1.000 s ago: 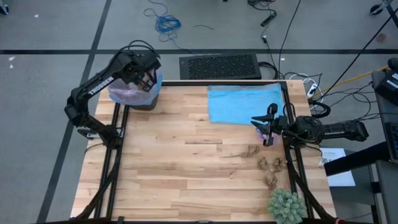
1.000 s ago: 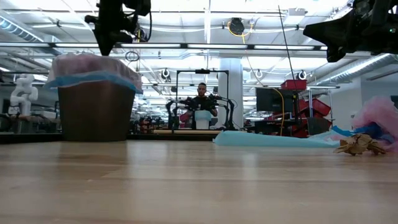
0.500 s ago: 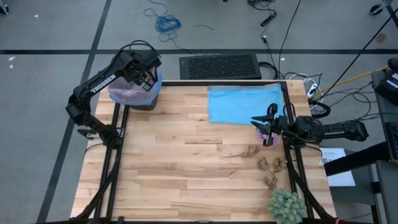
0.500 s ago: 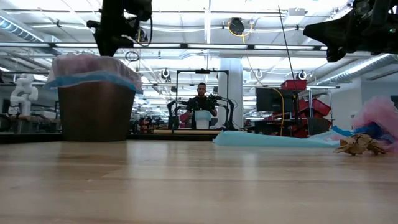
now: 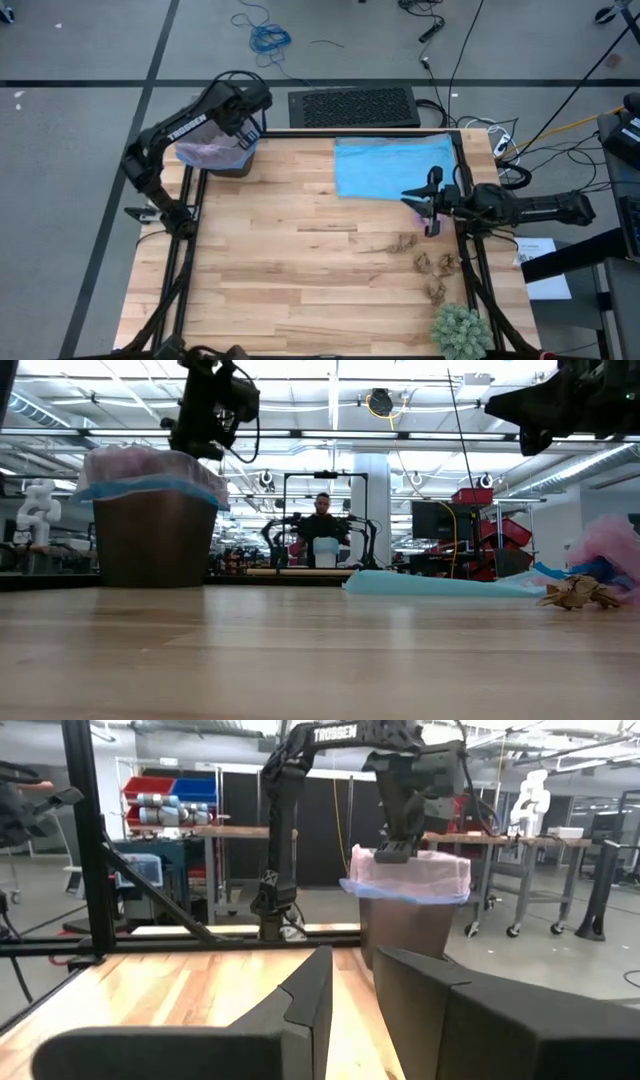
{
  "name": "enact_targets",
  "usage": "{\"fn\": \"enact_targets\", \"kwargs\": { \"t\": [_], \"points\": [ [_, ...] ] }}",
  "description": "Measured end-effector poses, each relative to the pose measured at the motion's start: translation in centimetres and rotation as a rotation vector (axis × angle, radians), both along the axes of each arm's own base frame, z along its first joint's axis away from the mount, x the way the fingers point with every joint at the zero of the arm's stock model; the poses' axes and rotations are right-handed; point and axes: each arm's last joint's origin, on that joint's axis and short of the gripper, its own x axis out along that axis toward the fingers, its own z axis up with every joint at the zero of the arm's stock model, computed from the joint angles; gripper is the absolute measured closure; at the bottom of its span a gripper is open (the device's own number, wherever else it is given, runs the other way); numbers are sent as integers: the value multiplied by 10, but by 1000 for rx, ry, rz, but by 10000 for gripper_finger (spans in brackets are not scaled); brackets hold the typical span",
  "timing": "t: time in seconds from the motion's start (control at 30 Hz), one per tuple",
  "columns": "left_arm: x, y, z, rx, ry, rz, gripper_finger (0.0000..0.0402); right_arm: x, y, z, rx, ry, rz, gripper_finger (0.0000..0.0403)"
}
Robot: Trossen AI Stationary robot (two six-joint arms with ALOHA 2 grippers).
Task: Place trash/remove bag and relplace
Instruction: Move the trash bin to the center of the table
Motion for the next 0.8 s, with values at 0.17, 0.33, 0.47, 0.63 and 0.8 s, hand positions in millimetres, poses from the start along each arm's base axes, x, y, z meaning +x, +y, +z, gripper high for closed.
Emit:
{"fn": "enact_targets", "kwargs": {
  "t": [0.17,0.33,0.47,0.63,0.8],
  "points": [
    [7,5,-11,-104,-44,-29,400,2,0,0,0,4,-3,332],
    [19,4,-13,-217,-211,-121,401,2,0,0,-2,2,-3,332],
    [29,-2,-13,-253,-264,-194,401,2,0,0,-3,2,-3,332],
    [35,-10,-13,-278,-268,-235,401,2,0,0,-3,3,-3,332],
    [42,-22,-11,-385,-372,-310,401,2,0,0,-3,3,-3,332]
  ]
}}
